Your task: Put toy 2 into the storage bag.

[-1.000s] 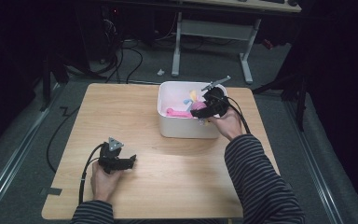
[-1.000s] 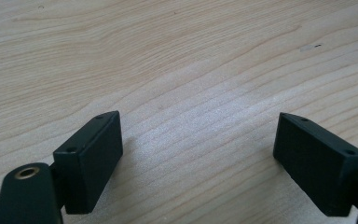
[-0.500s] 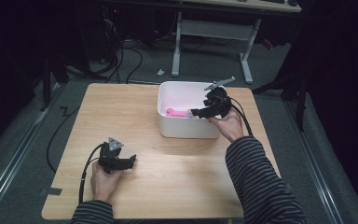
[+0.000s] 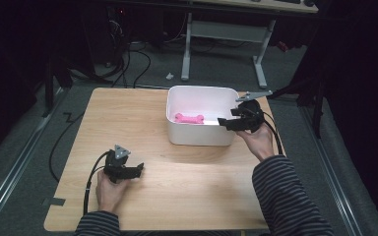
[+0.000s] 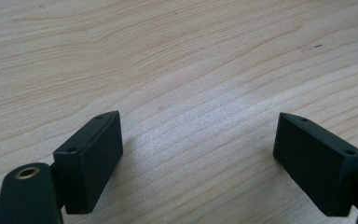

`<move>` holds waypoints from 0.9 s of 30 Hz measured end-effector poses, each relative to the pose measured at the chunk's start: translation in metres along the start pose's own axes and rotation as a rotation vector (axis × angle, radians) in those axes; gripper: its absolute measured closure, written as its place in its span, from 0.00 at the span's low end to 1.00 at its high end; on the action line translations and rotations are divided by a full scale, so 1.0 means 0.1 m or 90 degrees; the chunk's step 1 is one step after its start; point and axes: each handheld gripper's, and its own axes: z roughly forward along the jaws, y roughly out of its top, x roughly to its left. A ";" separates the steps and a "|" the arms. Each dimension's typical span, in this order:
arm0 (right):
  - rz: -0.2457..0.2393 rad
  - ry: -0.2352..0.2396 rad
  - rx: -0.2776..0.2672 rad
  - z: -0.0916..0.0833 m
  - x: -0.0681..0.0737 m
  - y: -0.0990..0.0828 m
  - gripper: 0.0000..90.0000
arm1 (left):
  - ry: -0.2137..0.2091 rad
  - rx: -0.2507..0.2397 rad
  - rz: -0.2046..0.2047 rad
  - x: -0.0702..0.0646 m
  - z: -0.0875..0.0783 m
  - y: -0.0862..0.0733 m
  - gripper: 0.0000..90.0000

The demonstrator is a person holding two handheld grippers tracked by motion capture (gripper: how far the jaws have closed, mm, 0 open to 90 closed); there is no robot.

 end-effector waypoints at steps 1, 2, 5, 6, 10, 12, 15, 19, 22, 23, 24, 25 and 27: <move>0.002 -0.002 -0.002 -0.03 -0.01 -0.03 0.37 | 0.000 0.000 0.000 0.00 0.00 0.00 0.18; 0.002 -0.006 -0.002 -0.06 -0.01 -0.05 0.37 | 0.000 0.000 0.000 0.00 0.00 0.00 0.18; 0.002 -0.016 -0.006 -0.15 -0.03 -0.10 0.38 | 0.000 0.000 0.000 0.00 0.00 0.00 0.18; 0.001 -0.018 -0.011 -0.18 -0.03 -0.12 0.38 | 0.000 0.000 0.000 0.00 0.00 0.00 0.18; 0.009 -0.024 -0.021 -0.29 -0.06 -0.19 0.38 | 0.000 0.000 0.000 0.00 0.00 0.00 0.18; 0.012 -0.026 -0.023 -0.34 -0.06 -0.23 0.38 | 0.000 0.000 0.000 0.00 0.00 0.00 0.18; 0.016 -0.035 -0.030 -0.42 -0.06 -0.30 0.38 | 0.000 0.000 0.000 0.00 0.00 0.00 0.18; 0.027 -0.038 -0.030 -0.52 -0.08 -0.41 0.39 | 0.000 0.000 0.000 0.00 0.00 0.00 0.18; 0.034 -0.045 -0.034 -0.60 -0.08 -0.50 0.40 | 0.000 0.000 0.000 0.00 0.00 0.00 0.18; 0.036 -0.047 -0.036 -0.63 -0.08 -0.54 0.40 | 0.000 0.000 0.000 0.00 0.00 0.00 0.18; 0.035 -0.051 -0.034 -0.65 -0.09 -0.56 0.40 | 0.000 0.000 0.000 0.00 0.00 0.00 0.18; 0.033 -0.059 -0.034 -0.68 -0.09 -0.58 0.40 | 0.000 0.000 0.000 0.00 0.00 0.00 0.18; 0.034 -0.066 -0.041 -0.73 -0.09 -0.63 0.41 | 0.000 0.000 0.000 0.00 0.00 0.00 0.18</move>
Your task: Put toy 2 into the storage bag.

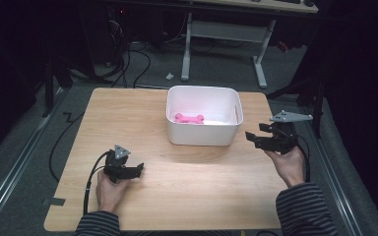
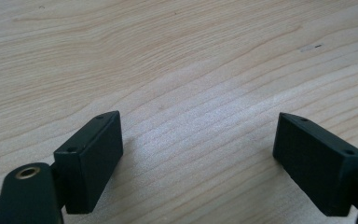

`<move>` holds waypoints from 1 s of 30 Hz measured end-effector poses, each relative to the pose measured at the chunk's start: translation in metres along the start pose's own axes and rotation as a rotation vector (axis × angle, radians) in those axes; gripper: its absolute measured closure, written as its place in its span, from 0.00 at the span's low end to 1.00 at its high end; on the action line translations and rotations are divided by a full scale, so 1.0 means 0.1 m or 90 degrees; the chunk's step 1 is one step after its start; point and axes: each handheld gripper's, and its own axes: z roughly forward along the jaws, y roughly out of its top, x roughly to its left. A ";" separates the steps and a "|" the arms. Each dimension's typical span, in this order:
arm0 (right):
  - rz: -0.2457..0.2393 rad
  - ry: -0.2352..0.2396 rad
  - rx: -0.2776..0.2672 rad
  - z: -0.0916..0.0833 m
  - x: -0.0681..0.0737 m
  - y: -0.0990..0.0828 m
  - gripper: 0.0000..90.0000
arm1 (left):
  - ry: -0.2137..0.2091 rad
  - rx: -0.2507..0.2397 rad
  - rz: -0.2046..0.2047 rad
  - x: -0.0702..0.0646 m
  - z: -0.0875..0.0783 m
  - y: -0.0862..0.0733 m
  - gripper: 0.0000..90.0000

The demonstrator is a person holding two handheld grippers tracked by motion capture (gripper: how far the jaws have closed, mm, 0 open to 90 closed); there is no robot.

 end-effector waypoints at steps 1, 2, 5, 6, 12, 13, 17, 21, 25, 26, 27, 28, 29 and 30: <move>0.004 0.001 -0.002 -0.02 -0.01 -0.02 0.41 | 0.000 0.000 0.000 0.00 0.00 0.00 0.18; 0.006 -0.001 -0.002 -0.04 -0.01 -0.04 0.41 | 0.000 0.000 0.000 0.00 0.00 0.00 0.18; 0.012 -0.008 0.005 -0.09 -0.02 -0.12 0.41 | 0.000 0.000 0.000 0.00 0.00 0.00 0.18; 0.009 -0.008 0.004 -0.09 -0.02 -0.13 0.41 | 0.000 0.000 0.000 0.00 0.00 0.00 0.18; -0.003 -0.016 -0.001 -0.18 0.03 -0.26 0.41 | 0.000 0.000 0.000 0.00 0.00 0.00 0.18; -0.006 -0.023 0.003 -0.18 0.03 -0.28 0.41 | 0.000 0.000 0.000 0.00 0.00 0.00 0.18; 0.017 -0.023 -0.002 -0.21 -0.03 -0.40 0.41 | 0.000 0.000 0.000 0.00 0.00 0.00 0.18; 0.037 -0.026 -0.004 -0.18 -0.06 -0.54 0.41 | 0.000 0.000 0.000 0.00 0.00 0.00 0.18; 0.055 -0.031 -0.005 -0.08 -0.07 -0.72 0.42 | 0.001 0.001 0.001 0.00 0.00 0.00 0.18; 0.060 -0.031 -0.002 -0.04 -0.07 -0.76 0.43 | 0.002 0.001 0.001 0.00 0.00 0.00 0.18; 0.064 -0.031 0.000 0.00 -0.07 -0.80 0.43 | 0.002 0.001 0.001 0.00 0.00 0.00 0.18; 0.065 -0.031 0.001 0.05 -0.07 -0.84 0.43 | 0.002 0.001 0.001 0.00 0.00 0.00 0.18; 0.070 -0.029 0.004 0.09 -0.07 -0.89 0.43 | 0.002 0.001 0.001 0.00 0.00 0.00 0.18; 0.074 -0.025 0.007 0.13 -0.07 -0.92 0.44 | 0.002 0.001 0.002 0.00 0.00 0.00 0.18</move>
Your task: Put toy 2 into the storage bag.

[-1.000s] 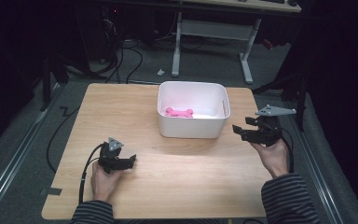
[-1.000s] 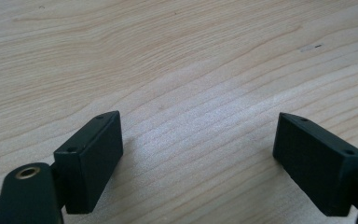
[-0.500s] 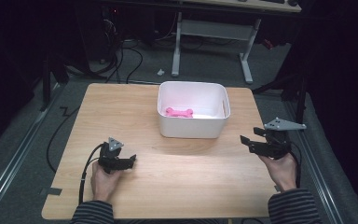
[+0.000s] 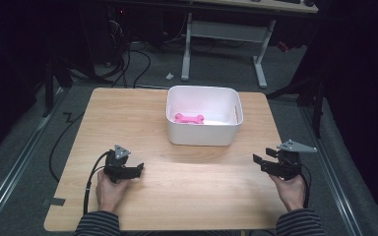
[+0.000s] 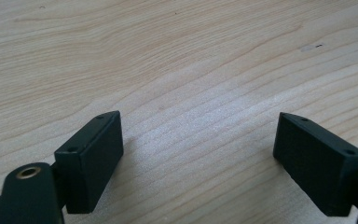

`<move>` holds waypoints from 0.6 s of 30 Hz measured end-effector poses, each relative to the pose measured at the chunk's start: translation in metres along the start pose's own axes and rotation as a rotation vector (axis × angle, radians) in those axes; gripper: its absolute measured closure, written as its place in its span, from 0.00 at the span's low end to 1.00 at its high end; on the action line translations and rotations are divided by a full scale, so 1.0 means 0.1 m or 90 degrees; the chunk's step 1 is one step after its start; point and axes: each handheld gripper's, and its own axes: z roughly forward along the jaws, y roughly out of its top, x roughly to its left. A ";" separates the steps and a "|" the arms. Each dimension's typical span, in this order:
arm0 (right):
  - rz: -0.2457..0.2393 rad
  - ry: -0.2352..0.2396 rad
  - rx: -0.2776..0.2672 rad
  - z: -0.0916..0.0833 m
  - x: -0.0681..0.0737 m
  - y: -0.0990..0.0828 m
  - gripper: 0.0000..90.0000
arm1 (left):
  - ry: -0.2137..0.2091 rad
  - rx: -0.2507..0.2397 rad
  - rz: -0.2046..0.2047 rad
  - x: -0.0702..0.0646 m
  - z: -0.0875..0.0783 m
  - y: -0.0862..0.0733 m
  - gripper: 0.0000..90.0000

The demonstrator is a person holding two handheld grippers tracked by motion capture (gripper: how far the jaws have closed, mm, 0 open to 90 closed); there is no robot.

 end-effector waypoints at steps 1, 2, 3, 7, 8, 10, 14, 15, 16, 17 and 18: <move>0.000 0.003 0.000 0.05 0.00 -0.04 0.44 | 0.000 0.000 0.000 0.00 0.00 0.00 0.18; -0.004 0.001 0.001 0.11 -0.01 -0.09 0.44 | 0.000 0.000 0.000 0.00 0.00 0.00 0.18; 0.000 0.000 0.005 0.15 -0.02 -0.12 0.44 | 0.000 0.000 0.000 0.00 0.00 0.00 0.18; 0.012 -0.009 0.032 0.37 -0.07 -0.31 0.45 | 0.000 0.000 0.000 0.00 0.00 0.00 0.18; 0.017 -0.015 0.039 0.41 -0.08 -0.35 0.45 | 0.000 0.000 0.000 0.00 0.00 0.00 0.18; 0.024 -0.024 0.048 0.50 -0.11 -0.43 0.45 | 0.000 0.000 0.000 0.00 0.00 0.00 0.18; 0.030 -0.048 0.056 0.59 -0.14 -0.50 0.45 | 0.000 0.000 0.000 0.00 0.00 0.00 0.18; 0.031 -0.052 0.057 0.62 -0.14 -0.52 0.45 | 0.000 0.000 0.000 0.00 0.00 0.00 0.18; 0.030 -0.055 0.057 0.64 -0.14 -0.53 0.45 | 0.000 0.000 0.000 0.00 0.00 0.00 0.18; 0.025 -0.062 0.060 0.66 -0.13 -0.54 0.45 | 0.000 0.000 0.000 0.00 0.00 0.00 0.18; 0.016 -0.071 0.062 0.68 -0.12 -0.54 0.45 | 0.001 0.000 0.000 0.00 0.00 0.00 0.18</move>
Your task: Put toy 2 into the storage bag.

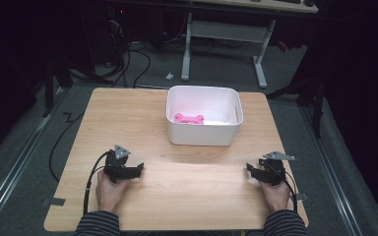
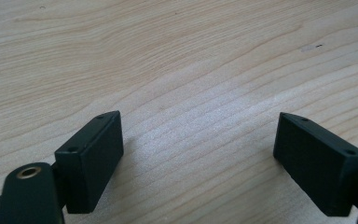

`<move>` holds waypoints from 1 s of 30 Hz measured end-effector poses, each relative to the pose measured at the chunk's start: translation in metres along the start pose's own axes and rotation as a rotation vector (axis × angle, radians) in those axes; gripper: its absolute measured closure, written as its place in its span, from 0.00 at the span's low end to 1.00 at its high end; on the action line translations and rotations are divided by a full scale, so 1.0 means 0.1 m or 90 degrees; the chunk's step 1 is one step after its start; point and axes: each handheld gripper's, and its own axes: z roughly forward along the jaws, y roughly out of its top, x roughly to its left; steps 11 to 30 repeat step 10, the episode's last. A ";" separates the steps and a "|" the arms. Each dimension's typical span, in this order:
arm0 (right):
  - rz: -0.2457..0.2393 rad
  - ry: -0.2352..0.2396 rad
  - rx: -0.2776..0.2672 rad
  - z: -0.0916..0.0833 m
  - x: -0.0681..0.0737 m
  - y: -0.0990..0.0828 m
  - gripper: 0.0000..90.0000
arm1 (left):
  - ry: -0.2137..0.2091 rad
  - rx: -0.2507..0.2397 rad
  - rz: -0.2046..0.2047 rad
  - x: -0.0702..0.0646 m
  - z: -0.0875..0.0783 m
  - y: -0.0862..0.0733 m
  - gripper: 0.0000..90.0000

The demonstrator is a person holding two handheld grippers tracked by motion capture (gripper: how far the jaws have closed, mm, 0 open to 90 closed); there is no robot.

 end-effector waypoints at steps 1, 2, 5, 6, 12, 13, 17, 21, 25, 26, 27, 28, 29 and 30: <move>-0.011 -0.009 -0.005 0.01 0.02 -0.01 0.44 | 0.000 0.000 0.000 0.00 0.00 0.00 0.18; -0.012 -0.005 -0.011 0.02 0.02 -0.01 0.43 | 0.000 0.000 0.000 0.00 0.00 0.00 0.18; -0.016 -0.002 -0.011 0.02 0.01 -0.01 0.42 | 0.001 0.000 0.000 0.00 0.00 0.00 0.18; -0.017 -0.002 -0.011 0.02 0.01 -0.01 0.42 | 0.001 0.000 0.000 0.00 0.00 0.00 0.18; -0.017 -0.002 -0.011 0.02 0.01 -0.01 0.42 | 0.001 0.000 0.000 0.00 0.00 0.00 0.18; -0.017 -0.002 -0.011 0.02 0.01 -0.01 0.42 | 0.001 0.000 0.000 0.00 0.00 0.00 0.18; -0.017 -0.002 -0.011 0.02 0.01 -0.01 0.42 | 0.001 0.000 0.000 0.00 0.00 0.00 0.18; -0.017 -0.002 -0.011 0.02 0.01 -0.01 0.42 | 0.001 0.000 0.000 0.00 0.00 0.00 0.18; -0.017 -0.002 -0.011 0.02 0.01 -0.01 0.42 | 0.001 0.000 0.000 0.00 0.00 0.00 0.18; -0.017 -0.002 -0.011 0.02 0.01 -0.01 0.42 | 0.001 0.000 0.000 0.00 0.00 0.00 0.18; -0.017 -0.002 -0.011 0.02 0.01 -0.01 0.42 | 0.001 0.000 0.000 0.00 0.00 0.00 0.18; -0.017 -0.002 -0.011 0.02 0.01 -0.01 0.42 | 0.001 0.000 0.000 0.00 0.00 0.00 0.18; -0.017 -0.002 -0.011 0.02 0.01 -0.01 0.42 | 0.001 0.000 0.000 0.00 0.00 0.00 0.18; -0.017 -0.002 -0.011 0.02 0.01 -0.01 0.42 | 0.001 0.000 0.000 0.00 0.00 0.00 0.18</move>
